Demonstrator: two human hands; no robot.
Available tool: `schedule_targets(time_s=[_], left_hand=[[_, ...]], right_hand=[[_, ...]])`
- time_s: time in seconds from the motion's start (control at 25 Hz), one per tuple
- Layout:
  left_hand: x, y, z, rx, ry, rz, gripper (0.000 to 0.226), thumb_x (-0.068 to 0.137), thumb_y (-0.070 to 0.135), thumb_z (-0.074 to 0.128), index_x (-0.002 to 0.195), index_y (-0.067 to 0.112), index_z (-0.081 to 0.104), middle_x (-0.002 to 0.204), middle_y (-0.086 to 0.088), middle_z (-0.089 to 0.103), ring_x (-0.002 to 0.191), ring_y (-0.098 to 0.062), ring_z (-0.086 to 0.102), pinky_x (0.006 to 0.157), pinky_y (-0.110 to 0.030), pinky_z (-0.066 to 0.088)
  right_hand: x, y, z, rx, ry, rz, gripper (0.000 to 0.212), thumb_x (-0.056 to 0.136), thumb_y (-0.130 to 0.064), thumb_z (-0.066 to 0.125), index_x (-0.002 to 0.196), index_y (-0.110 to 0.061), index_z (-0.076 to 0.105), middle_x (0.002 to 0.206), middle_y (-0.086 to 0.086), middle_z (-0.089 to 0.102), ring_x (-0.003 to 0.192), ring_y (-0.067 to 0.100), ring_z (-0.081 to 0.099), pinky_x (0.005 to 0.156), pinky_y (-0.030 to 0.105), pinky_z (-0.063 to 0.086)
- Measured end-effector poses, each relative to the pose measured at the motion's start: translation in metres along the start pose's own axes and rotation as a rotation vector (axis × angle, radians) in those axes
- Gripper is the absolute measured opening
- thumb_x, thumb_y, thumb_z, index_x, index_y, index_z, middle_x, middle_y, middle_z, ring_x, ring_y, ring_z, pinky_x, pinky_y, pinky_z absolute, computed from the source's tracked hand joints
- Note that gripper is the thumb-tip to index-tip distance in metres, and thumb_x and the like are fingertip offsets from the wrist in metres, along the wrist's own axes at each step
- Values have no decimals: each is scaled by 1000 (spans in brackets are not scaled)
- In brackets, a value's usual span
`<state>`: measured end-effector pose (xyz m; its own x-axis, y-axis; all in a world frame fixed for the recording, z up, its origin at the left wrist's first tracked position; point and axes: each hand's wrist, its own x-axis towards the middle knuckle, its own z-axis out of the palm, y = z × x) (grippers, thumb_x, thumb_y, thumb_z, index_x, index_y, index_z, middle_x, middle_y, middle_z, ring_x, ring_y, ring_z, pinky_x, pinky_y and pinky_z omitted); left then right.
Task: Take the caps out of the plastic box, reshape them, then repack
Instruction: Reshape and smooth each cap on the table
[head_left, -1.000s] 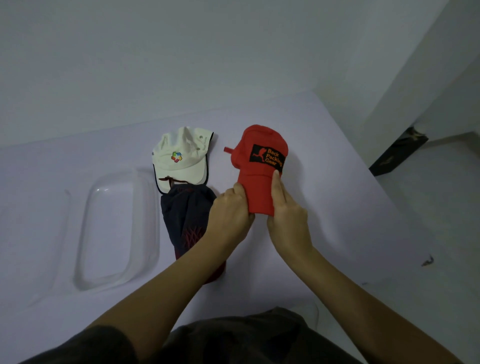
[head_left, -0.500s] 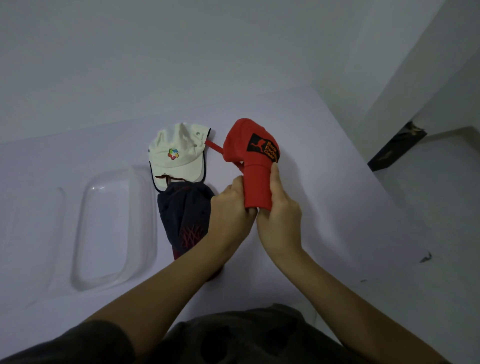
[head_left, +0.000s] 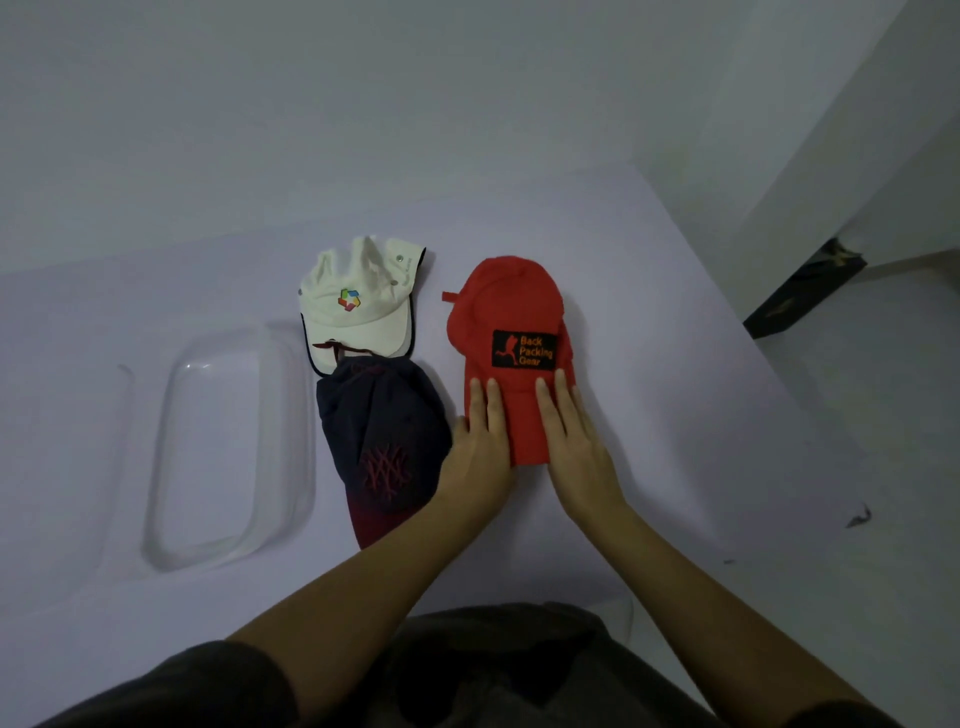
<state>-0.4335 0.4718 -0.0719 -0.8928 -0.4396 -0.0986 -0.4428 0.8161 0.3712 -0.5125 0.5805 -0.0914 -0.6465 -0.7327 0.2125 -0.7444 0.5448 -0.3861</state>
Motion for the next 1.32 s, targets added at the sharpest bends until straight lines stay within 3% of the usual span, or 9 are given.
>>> schedule_targets(time_s=[0.24,0.36,0.44,0.64,0.84,1.0,1.12,1.24,1.32], left_hand=[[-12,-8,37,128,-250,-39,67,98,12,38,146,0,-8,153,-29,4,130,-42,38,106,-45,35],[-13,-10,34,86,-317,-32,73,95,11,42,146,1,-10,154,-28,0,134,-42,32,109,-46,31],[-13,-14,17,-58,-345,-41,85,87,8,52,146,2,-9,154,-26,-1,133,-42,31,108,-46,33],[11,-35,-63,-278,-52,-41,75,80,0,53,146,2,17,143,-24,38,124,-36,45,101,-36,38],[50,-90,-125,-199,120,-139,60,87,9,51,142,2,29,141,-21,43,124,-35,46,101,-36,36],[62,-144,-131,-90,-96,-133,57,92,33,50,141,8,36,147,-15,39,131,-31,41,107,-36,32],[47,-163,-105,-116,-324,-57,65,92,51,40,144,12,30,149,-12,34,137,-29,32,112,-41,29],[36,-167,-87,-134,-279,-53,65,94,48,39,145,9,27,154,-11,25,142,-26,22,117,-36,16],[35,-167,-85,-154,-222,-36,60,95,44,42,143,9,32,154,-11,24,142,-26,20,115,-32,13]], right_hand=[[-25,24,30,71,-222,-55,115,71,5,72,147,-28,-9,150,23,22,131,45,35,77,44,58],[-28,41,21,136,-337,-101,103,75,-2,58,147,-28,-11,155,11,-4,143,35,12,99,51,46],[-28,48,4,153,-352,-103,98,67,-11,54,148,-16,-1,156,8,-3,145,23,4,109,51,33],[20,29,-34,224,-119,-68,83,63,-9,54,143,-10,30,153,4,12,142,14,14,107,31,31],[105,-39,-24,227,-135,-211,53,81,-8,52,134,-11,46,152,5,29,143,18,19,108,24,24],[154,-71,21,193,-279,-240,53,85,-4,49,138,-8,40,149,10,35,140,23,27,111,34,29],[183,-83,57,99,-450,-231,64,84,2,51,143,-5,27,154,14,22,142,26,20,114,38,24],[214,-84,81,-97,-584,-268,87,79,-2,64,147,-9,11,158,12,3,145,27,9,116,40,20],[230,-81,90,-240,-613,-338,99,77,-20,71,148,-11,2,158,10,-6,145,27,4,116,44,16]])
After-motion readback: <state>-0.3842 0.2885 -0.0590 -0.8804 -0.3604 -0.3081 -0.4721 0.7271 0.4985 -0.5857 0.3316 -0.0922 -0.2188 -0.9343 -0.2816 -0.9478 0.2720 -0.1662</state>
